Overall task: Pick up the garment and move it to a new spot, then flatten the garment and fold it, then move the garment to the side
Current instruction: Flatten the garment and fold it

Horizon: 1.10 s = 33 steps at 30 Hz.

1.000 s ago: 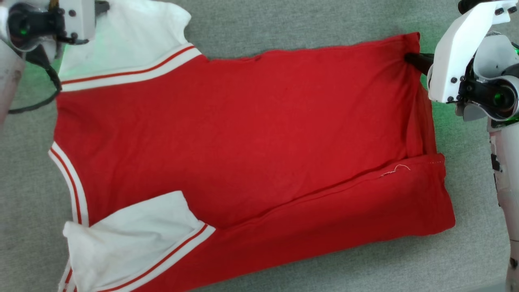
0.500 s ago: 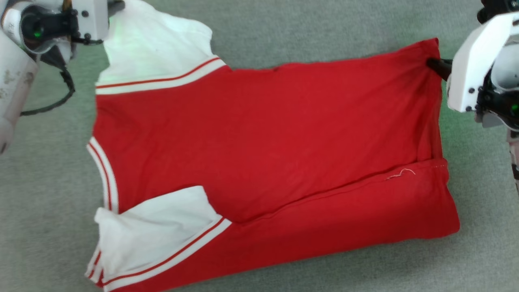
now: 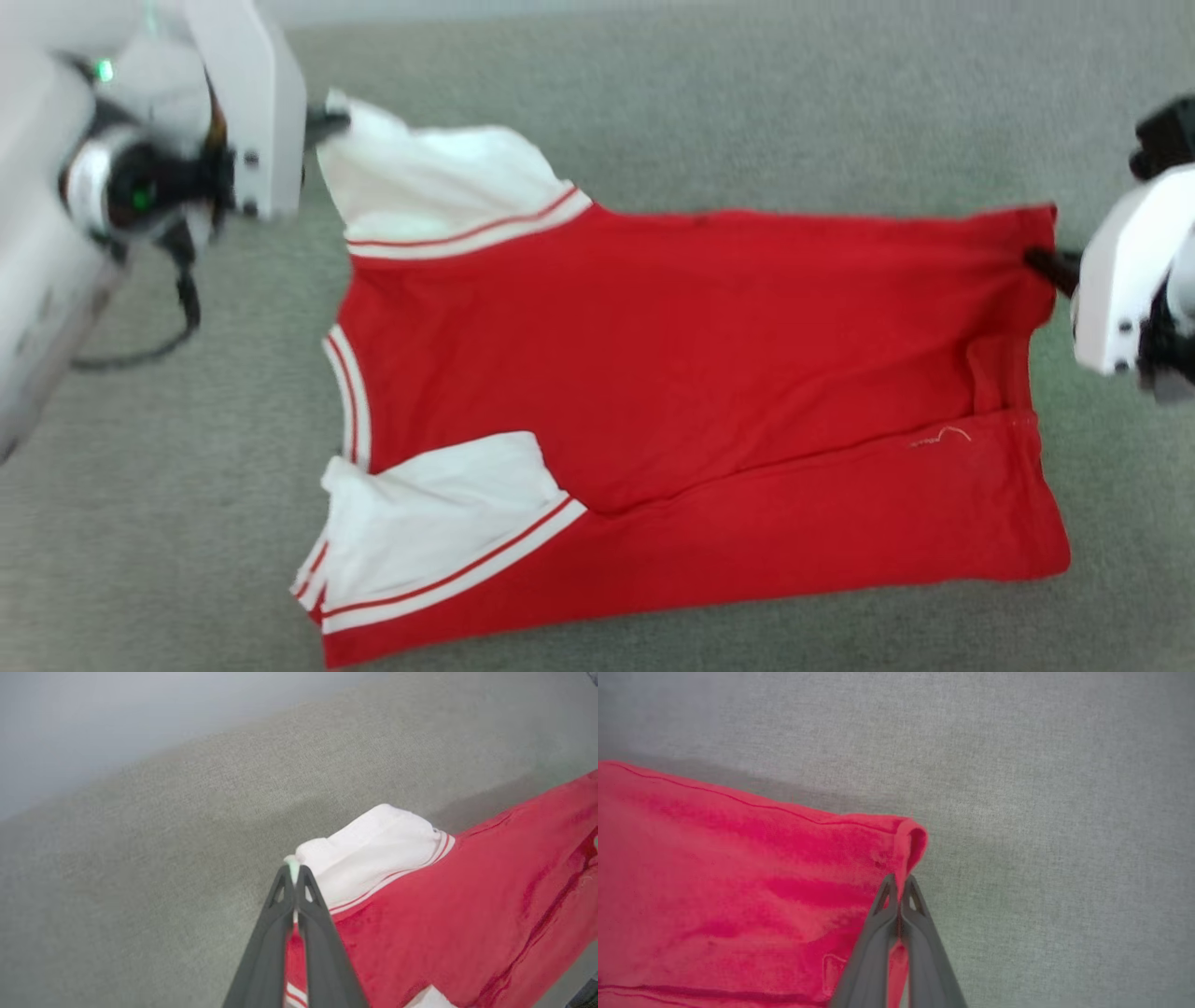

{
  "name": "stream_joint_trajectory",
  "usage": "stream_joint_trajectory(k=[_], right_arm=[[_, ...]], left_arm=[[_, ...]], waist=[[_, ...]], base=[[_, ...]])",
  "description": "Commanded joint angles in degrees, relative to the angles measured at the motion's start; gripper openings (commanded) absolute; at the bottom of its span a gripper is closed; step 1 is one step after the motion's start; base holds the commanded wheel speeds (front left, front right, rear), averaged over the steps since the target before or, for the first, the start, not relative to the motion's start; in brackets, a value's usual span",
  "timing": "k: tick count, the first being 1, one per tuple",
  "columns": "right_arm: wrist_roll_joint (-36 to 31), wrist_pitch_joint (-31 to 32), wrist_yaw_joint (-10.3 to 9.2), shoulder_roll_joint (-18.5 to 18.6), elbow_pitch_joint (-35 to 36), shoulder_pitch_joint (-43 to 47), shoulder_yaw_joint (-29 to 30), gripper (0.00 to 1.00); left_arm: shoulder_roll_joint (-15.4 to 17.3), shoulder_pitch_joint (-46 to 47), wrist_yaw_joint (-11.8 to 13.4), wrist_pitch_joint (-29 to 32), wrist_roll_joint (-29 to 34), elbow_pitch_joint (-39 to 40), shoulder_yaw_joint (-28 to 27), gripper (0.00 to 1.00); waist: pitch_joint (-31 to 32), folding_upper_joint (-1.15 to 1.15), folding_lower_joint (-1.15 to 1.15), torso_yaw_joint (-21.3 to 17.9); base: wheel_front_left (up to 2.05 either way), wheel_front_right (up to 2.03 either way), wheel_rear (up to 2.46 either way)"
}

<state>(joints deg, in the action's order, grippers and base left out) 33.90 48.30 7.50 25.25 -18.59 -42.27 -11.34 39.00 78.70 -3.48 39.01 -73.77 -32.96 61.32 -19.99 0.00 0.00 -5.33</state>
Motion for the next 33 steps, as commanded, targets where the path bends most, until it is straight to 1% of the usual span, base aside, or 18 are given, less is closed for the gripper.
stream_joint_trajectory(k=[1, 7, 10, 12, 15, 17, 19, 26, 27, 28, 29, 30, 31, 32, 33], right_arm=[[0.5, 0.2, -0.02, 0.6, 0.8, 2.1, 0.3, 0.0], [2.1, 0.9, -0.02, 2.1, 4.5, 9.9, 1.9, 0.0], [2.6, 1.2, -0.02, 2.0, 6.1, 13.9, 3.5, 0.0], [2.5, 1.6, -0.02, 1.7, 7.2, 16.5, 4.3, 0.0], [2.2, 2.3, -0.02, 0.9, 8.4, 20.0, 5.9, 0.0], [1.8, 2.6, -0.02, 0.3, 9.2, 21.9, 6.6, 0.0], [1.3, 3.2, -0.02, -0.2, 9.7, 23.3, 7.1, 0.0], [-0.5, 4.3, -0.02, -2.5, 10.5, 25.5, 8.0, 0.0], [-0.6, 4.5, -0.02, -2.9, 10.5, 25.6, 7.9, 0.07], [-0.9, 4.5, -0.02, -3.1, 10.6, 25.6, 7.8, 0.35], [-1.1, 4.6, -0.02, -3.3, 10.6, 25.7, 7.8, 0.46], [-1.1, 4.8, -0.02, -3.5, 10.6, 25.8, 7.7, 0.8], [-1.3, 4.8, -0.02, -3.6, 10.6, 26.0, 7.9, 1.0], [-1.5, 4.9, -0.02, -3.9, 10.5, 26.3, 8.0, 1.0], [-1.6, 5.1, -0.02, -4.1, 10.5, 26.6, 8.0, 1.0]], left_arm=[[1.4, -2.2, 1.3, 0.1, -0.2, 2.7, 0.2, 0.0], [9.2, -11.3, 8.8, -0.2, -2.6, 19.3, 0.5, 0.0], [12.3, -16.5, 12.5, -1.0, -4.3, 26.9, 0.9, 0.0], [14.0, -19.8, 14.6, -1.9, -5.5, 30.9, 1.3, 0.0], [15.2, -24.5, 16.7, -3.4, -7.4, 34.9, 1.9, 0.0], [15.7, -27.2, 17.5, -4.0, -8.1, 36.3, 2.8, 0.0], [15.4, -29.0, 17.7, -4.8, -8.9, 36.7, 3.2, 0.0], [12.8, -31.8, 15.6, -6.2, -9.7, 32.8, 4.2, 0.0], [12.5, -32.1, 15.3, -6.3, -9.8, 32.1, 4.4, 0.0], [12.2, -32.2, 14.8, -6.7, -9.5, 31.5, 4.5, 0.07], [11.9, -32.3, 14.5, -6.9, -9.5, 30.8, 4.5, 0.17], [11.8, -32.4, 14.2, -7.1, -9.6, 30.4, 4.5, 0.25], [11.6, -32.6, 13.8, -7.3, -9.6, 30.0, 4.5, 0.33], [11.4, -32.7, 13.5, -7.4, -9.4, 29.5, 4.6, 0.45], [11.4, -33.0, 13.4, -7.6, -9.5, 29.2, 4.7, 0.45]], waist=[[3.8, 0.0, 0.0, 2.6], [7.4, 0.0, 0.0, 3.6], [8.7, 0.0, 0.0, 3.9], [9.4, 0.0, 0.0, 4.0], [10.2, 0.0, 0.0, 4.2], [10.6, 0.0, 0.0, 4.1], [10.9, 0.0, 0.0, 4.0], [12.4, 0.0, 0.0, 3.6], [12.7, 0.0, 0.0, 3.5], [13.1, 0.0, 0.0, 3.4], [13.5, 0.0, 0.0, 3.4], [13.9, 0.0, 0.0, 3.3], [14.3, 0.0, 0.0, 3.2], [14.9, 0.0, 0.0, 3.2], [15.5, 0.0, 0.0, 3.2]], base=[[0.0, 0.0, 0.0], [0.0, 0.0, 0.0], [0.0, 0.0, 0.0], [0.0, 0.0, 0.0], [0.0, 0.0, 0.0], [0.0, 0.0, 0.0], [0.0, 0.0, 0.0], [0.0, 0.0, 0.0], [0.0, 0.0, 0.0], [0.0, 0.0, 0.0], [0.0, 0.0, 0.0], [0.0, 0.0, 0.0], [0.0, 0.0, 0.0], [0.0, 0.0, 0.0], [0.0, 0.0, 0.0]])
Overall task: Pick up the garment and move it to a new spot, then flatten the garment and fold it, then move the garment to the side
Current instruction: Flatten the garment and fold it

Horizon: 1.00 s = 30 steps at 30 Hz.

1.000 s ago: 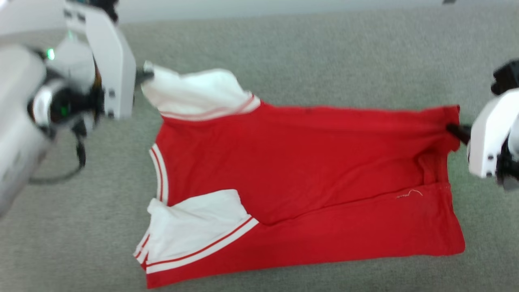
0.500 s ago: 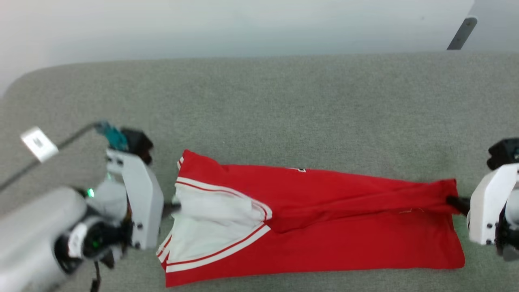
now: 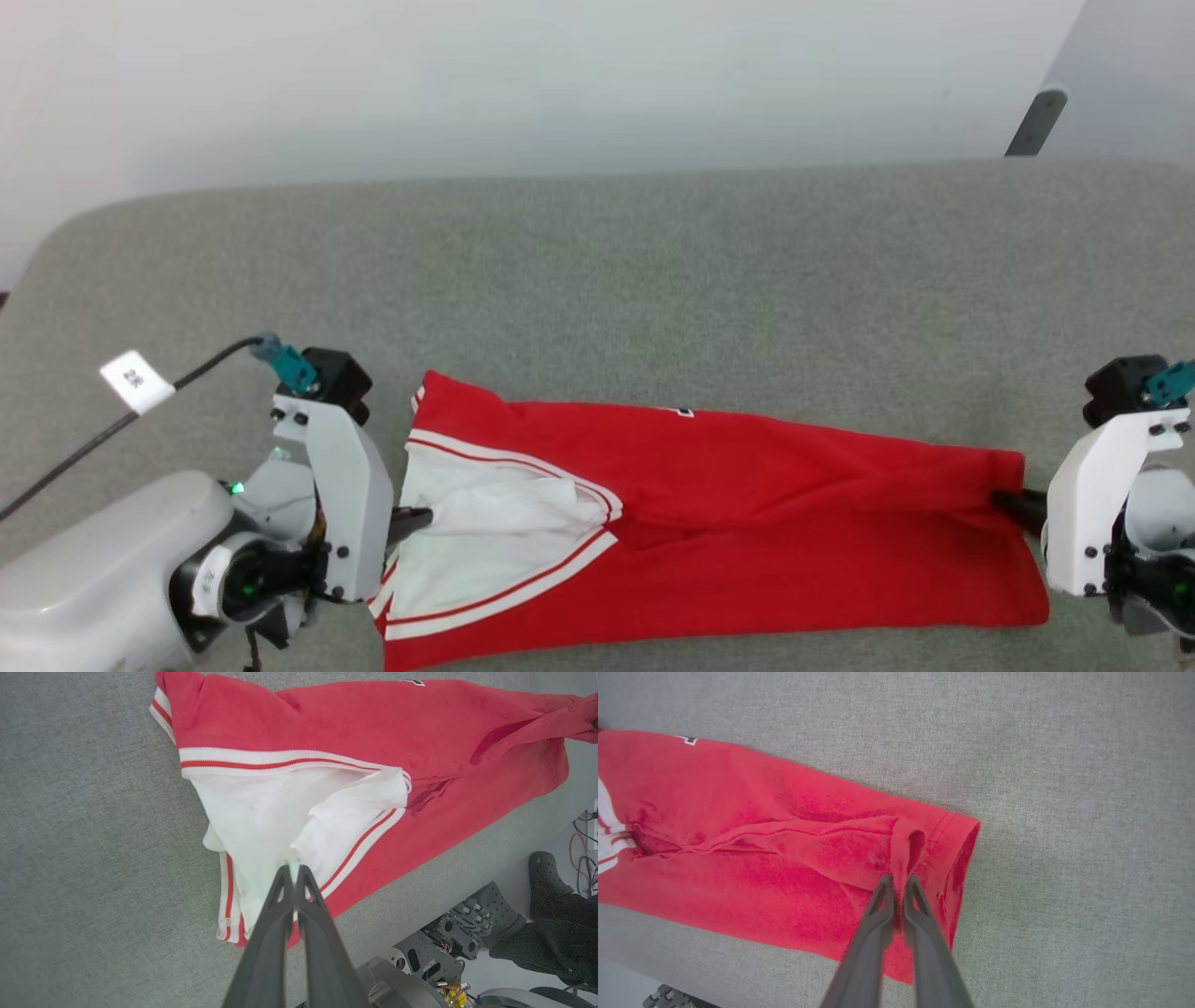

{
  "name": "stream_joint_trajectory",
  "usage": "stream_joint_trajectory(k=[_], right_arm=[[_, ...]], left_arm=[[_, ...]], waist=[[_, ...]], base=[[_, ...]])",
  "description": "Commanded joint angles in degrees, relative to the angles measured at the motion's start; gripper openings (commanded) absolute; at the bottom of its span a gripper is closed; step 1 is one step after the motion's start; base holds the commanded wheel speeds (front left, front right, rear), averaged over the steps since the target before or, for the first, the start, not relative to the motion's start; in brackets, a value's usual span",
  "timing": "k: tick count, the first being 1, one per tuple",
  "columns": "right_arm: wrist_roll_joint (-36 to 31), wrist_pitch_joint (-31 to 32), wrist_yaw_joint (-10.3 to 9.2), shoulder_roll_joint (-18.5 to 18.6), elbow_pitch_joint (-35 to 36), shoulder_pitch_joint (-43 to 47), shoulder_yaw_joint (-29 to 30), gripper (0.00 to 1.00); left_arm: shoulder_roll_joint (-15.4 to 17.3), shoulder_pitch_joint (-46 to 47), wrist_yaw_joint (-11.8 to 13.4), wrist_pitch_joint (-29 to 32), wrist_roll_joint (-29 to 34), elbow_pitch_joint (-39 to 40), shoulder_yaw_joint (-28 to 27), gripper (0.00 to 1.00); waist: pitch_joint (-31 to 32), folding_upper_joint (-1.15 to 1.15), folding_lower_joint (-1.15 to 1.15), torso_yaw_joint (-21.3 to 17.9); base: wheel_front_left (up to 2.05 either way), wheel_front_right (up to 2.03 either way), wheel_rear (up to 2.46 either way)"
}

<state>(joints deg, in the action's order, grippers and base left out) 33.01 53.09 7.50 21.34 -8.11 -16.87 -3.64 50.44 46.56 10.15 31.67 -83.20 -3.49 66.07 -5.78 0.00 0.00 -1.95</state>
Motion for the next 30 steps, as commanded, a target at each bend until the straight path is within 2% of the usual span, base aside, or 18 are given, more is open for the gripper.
stream_joint_trajectory(k=[1, 2, 3, 5, 6, 7, 8, 9, 14, 19, 28, 30], right_arm=[[-0.8, 0.5, -0.02, -0.3, 0.0, 1.5, 0.3, 1.0], [-0.9, 0.8, -0.02, -0.5, 0.1, 1.7, 0.4, 1.0], [-0.9, 0.9, -0.02, -0.8, 0.1, 1.8, 0.5, 1.0], [-0.8, 1.4, -0.02, -1.3, 0.2, 2.6, 0.8, 1.0], [-0.9, 1.6, -0.02, -1.5, 0.4, 3.0, 0.9, 1.0], [-0.9, 1.5, -0.02, -1.6, 0.6, 3.2, 1.3, 1.0], [-0.9, 1.5, -0.02, -1.6, 0.6, 3.2, 1.3, 1.0], [-0.9, 1.6, -0.02, -1.9, 0.9, 3.6, 1.6, 1.0], [-1.2, 0.9, -0.02, -3.2, 2.4, 4.8, 2.5, 1.0], [-1.6, -1.2, -0.02, -4.5, 4.3, 6.6, 3.4, 1.0], [-2.7, -5.8, -0.02, -6.3, 5.7, 10.4, 6.8, 1.0], [-2.7, -6.2, -0.02, -6.6, 5.7, 11.4, 7.6, 1.0]], left_arm=[[-0.2, -1.2, -0.4, -0.5, -0.1, -0.5, 0.0, 0.47], [-0.2, -1.4, -0.6, -1.0, -0.1, -0.6, -0.1, 0.49], [-0.2, -1.7, -0.7, -1.6, 0.0, -0.7, -0.2, 0.58], [-0.2, -2.6, -1.0, -2.7, -0.2, -0.9, -0.3, 0.62], [-0.1, -2.9, -1.2, -3.4, 0.3, -0.8, -0.2, 0.7], [0.0, -3.4, -1.2, -4.3, 0.5, -0.8, -0.4, 0.91], [0.0, -3.4, -1.2, -4.3, 0.5, -0.8, -0.4, 0.91], [0.1, -3.9, -1.1, -5.0, 0.5, -0.9, -0.5, 0.96], [0.1, -6.1, -2.5, -10.5, 2.0, -0.3, -1.0, 1.0], [0.6, -8.4, -3.6, -20.0, 5.6, -0.3, -2.4, 1.0], [1.6, -15.3, -2.4, -41.3, 10.1, -0.9, -6.7, 1.0], [1.9, -17.1, -1.8, -44.3, 11.0, -1.1, -7.5, 1.0]], waist=[[1.9, 0.0, 0.0, -0.2], [2.5, 0.0, 0.0, -0.2], [3.2, 0.0, 0.0, -0.2], [4.4, 0.0, 0.0, -0.2], [5.1, 0.0, 0.0, -0.2], [5.6, 0.0, 0.0, -0.2], [5.6, 0.0, 0.0, -0.2], [6.0, 0.0, 0.0, -0.2], [7.2, 0.0, 0.0, 0.0], [8.2, 0.0, 0.0, 0.3], [9.9, 0.0, 0.0, 1.7], [10.2, 0.0, 0.0, 2.2]], base=[[0.0, 0.0, 0.0], [0.0, 0.0, 0.0], [0.0, 0.0, 0.0], [0.0, 0.0, 0.0], [0.0, 0.0, 0.0], [0.0, 0.0, 0.0], [0.0, 0.0, 0.0], [0.0, 0.0, 0.0], [0.0, 0.0, 0.0], [0.0, 0.0, 0.0], [0.0, 0.0, 0.0], [0.0, 0.0, 0.0]])
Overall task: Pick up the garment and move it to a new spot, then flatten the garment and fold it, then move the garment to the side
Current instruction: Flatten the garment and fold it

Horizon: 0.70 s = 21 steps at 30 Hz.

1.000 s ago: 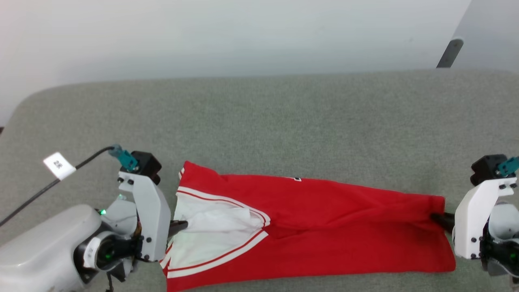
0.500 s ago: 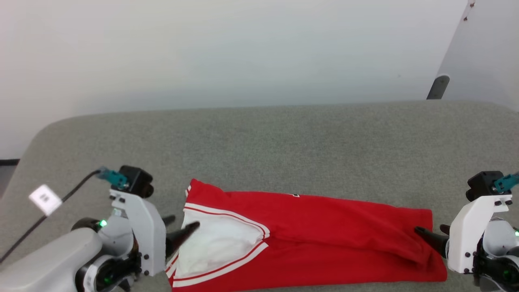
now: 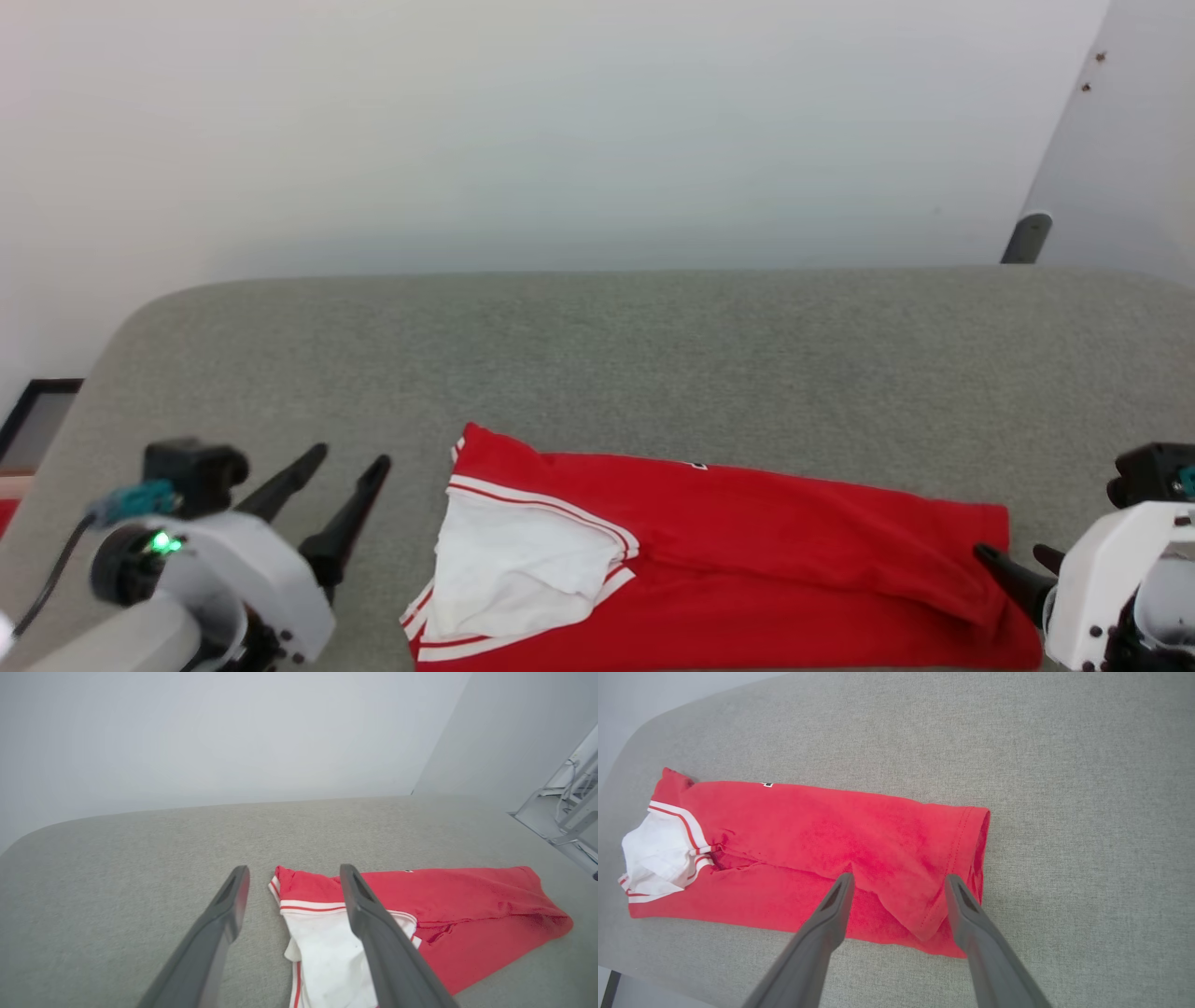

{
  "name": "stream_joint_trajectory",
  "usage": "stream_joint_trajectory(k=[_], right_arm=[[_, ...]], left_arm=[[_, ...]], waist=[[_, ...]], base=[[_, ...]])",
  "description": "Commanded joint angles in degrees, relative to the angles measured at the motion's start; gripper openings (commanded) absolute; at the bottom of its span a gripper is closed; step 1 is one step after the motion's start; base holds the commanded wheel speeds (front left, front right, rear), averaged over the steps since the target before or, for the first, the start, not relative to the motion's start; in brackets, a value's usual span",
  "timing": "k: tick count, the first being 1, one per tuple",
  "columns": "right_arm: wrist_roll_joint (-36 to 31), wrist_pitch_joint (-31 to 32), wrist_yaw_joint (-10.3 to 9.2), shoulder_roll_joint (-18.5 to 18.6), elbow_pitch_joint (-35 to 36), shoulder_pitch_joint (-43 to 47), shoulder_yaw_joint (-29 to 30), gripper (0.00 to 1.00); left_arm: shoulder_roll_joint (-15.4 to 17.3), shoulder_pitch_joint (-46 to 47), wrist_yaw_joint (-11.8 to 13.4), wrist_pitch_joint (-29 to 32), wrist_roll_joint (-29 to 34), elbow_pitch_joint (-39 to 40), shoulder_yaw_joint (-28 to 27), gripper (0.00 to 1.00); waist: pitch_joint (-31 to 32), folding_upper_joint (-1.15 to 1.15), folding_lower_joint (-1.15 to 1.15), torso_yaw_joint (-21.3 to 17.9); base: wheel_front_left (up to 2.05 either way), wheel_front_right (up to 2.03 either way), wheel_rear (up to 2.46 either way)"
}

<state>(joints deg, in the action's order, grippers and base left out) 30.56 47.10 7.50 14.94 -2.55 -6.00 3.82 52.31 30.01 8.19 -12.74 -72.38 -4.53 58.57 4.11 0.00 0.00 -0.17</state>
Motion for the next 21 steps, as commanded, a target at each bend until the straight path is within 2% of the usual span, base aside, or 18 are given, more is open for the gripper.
stream_joint_trajectory(k=[1, 5, 12, 16, 21], right_arm=[[-0.2, -0.4, -0.02, -0.4, 0.3, 0.9, 0.5, 1.0], [-0.1, -0.9, -0.02, -0.4, 0.5, 2.5, 2.1, 1.0], [-1.1, -1.5, -0.02, 0.2, 0.6, 4.2, 4.2, 1.0], [-1.4, -0.1, -0.02, 0.8, -0.1, 4.1, 5.1, 1.0], [-2.3, 2.3, -0.02, 2.4, -1.3, 2.3, 6.4, 1.0]], left_arm=[[0.2, -1.4, 0.5, -0.9, 0.7, -0.2, -0.7, 1.0], [-0.2, -5.2, 2.0, -2.4, 3.7, -0.1, -5.0, 1.0], [-5.8, -17.5, 3.3, -2.4, 14.4, 3.0, -22.8, 1.0], [-10.1, -25.2, 1.7, -2.4, 19.9, 4.0, -31.9, 1.0], [-15.1, -31.2, -1.4, -2.3, 25.6, 4.3, -39.9, 1.0]], waist=[[0.5, 0.0, 0.0, 0.6], [0.9, 0.0, 0.0, 1.7], [1.2, 0.0, 0.0, 3.6], [1.1, 0.0, 0.0, 4.5], [0.3, 0.0, 0.0, 5.7]], base=[[0.0, 0.0, 0.0], [0.0, 0.0, 0.0], [0.0, 0.0, 0.0], [0.0, 0.0, 0.0], [0.0, 0.0, 0.0]])
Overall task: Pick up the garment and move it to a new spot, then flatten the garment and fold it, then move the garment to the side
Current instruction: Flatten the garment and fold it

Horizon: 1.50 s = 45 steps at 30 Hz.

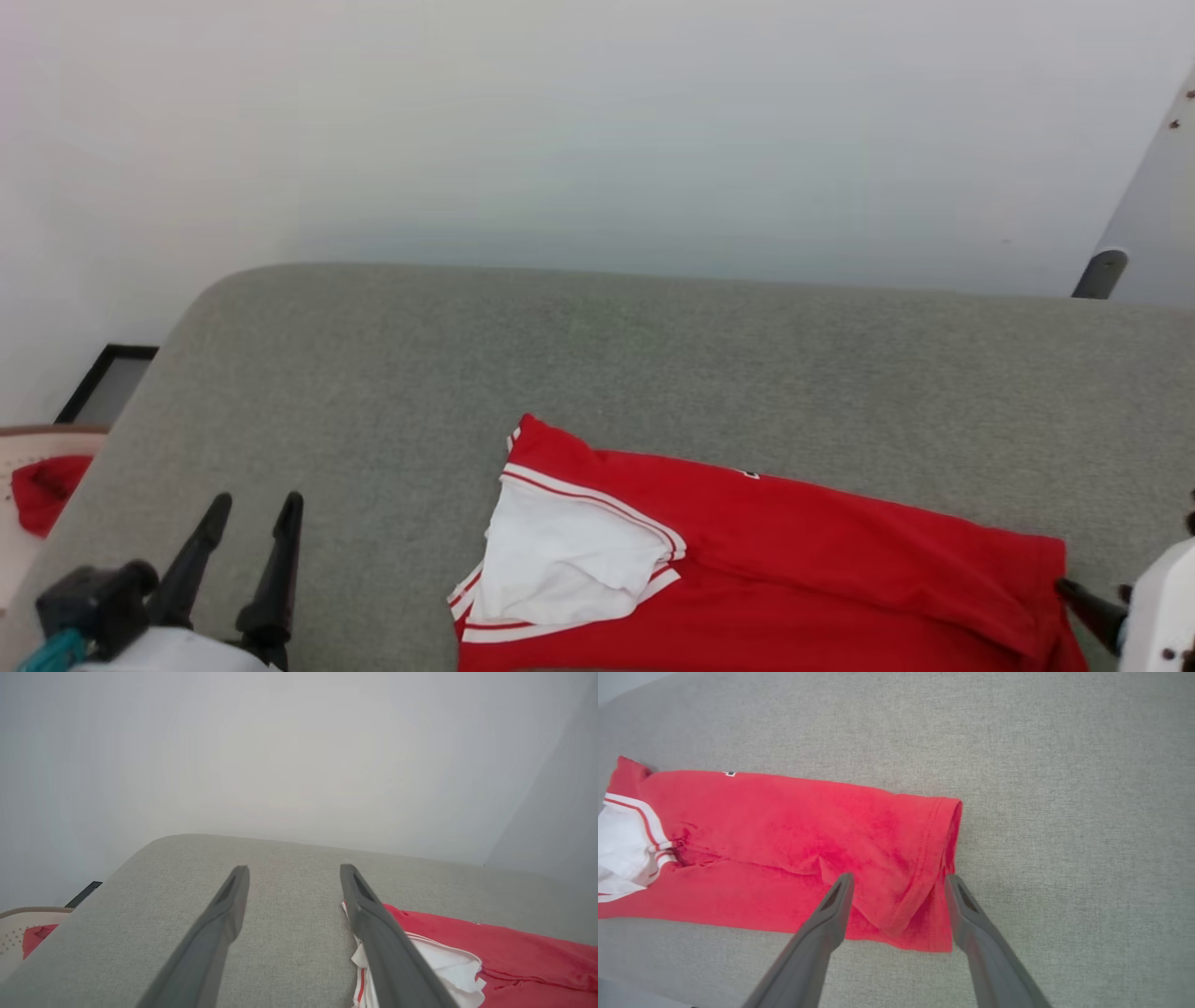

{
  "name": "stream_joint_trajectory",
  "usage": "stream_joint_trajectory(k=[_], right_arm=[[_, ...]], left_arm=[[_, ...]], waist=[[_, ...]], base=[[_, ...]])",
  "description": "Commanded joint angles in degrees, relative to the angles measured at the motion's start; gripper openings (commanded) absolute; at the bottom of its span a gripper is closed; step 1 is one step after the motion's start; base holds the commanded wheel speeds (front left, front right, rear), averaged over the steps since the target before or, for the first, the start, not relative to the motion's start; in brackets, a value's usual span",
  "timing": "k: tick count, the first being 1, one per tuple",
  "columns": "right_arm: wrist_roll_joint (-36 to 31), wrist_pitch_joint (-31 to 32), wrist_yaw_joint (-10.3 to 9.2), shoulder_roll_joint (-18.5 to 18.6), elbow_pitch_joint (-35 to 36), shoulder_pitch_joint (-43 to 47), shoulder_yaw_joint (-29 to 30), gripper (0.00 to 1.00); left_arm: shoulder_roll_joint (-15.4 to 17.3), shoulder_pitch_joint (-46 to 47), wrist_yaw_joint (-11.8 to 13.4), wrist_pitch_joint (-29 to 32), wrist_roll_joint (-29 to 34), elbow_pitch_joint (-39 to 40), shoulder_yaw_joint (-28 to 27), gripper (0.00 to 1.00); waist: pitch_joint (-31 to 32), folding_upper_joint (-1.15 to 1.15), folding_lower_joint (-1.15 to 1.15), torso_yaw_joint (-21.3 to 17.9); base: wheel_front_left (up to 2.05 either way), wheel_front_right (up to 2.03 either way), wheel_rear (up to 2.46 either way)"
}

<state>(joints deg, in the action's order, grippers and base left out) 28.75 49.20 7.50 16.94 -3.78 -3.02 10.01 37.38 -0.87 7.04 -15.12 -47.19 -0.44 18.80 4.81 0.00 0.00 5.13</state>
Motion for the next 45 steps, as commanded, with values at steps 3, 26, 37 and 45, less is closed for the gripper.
stream_joint_trajectory(k=[3, 26, 37, 45], right_arm=[[-0.8, 1.6, -0.02, 0.8, -1.6, -1.7, 1.0, 1.0], [-7.0, 5.0, -0.02, 1.1, -20.4, -11.8, 1.2, 1.0], [-2.5, 5.7, -0.01, 1.0, -25.5, -13.1, -3.3, 0.0], [-0.5, 3.9, -0.01, 4.1, -25.0, -13.6, -5.5, 0.0]], left_arm=[[-2.8, -2.2, -2.0, 0.0, 3.0, 0.0, -3.3, 1.0], [-12.1, 1.7, -11.0, 0.0, 10.8, -4.3, -10.8, 1.0], [-13.8, 2.3, -12.5, 0.0, 11.5, -6.0, -11.7, 1.0], [-14.2, 0.3, -12.7, 0.0, 11.7, -5.9, -13.2, 1.0]], waist=[[-1.1, 0.0, 0.0, 1.3], [-10.6, 0.0, 0.0, 4.5], [-10.3, 0.0, 0.0, 4.4], [-8.4, 0.0, 0.0, 3.2]], base=[[0.0, 0.0, 0.0], [0.0, 0.0, 0.0], [0.0, 0.0, 0.0], [0.0, 0.0, 0.0]])
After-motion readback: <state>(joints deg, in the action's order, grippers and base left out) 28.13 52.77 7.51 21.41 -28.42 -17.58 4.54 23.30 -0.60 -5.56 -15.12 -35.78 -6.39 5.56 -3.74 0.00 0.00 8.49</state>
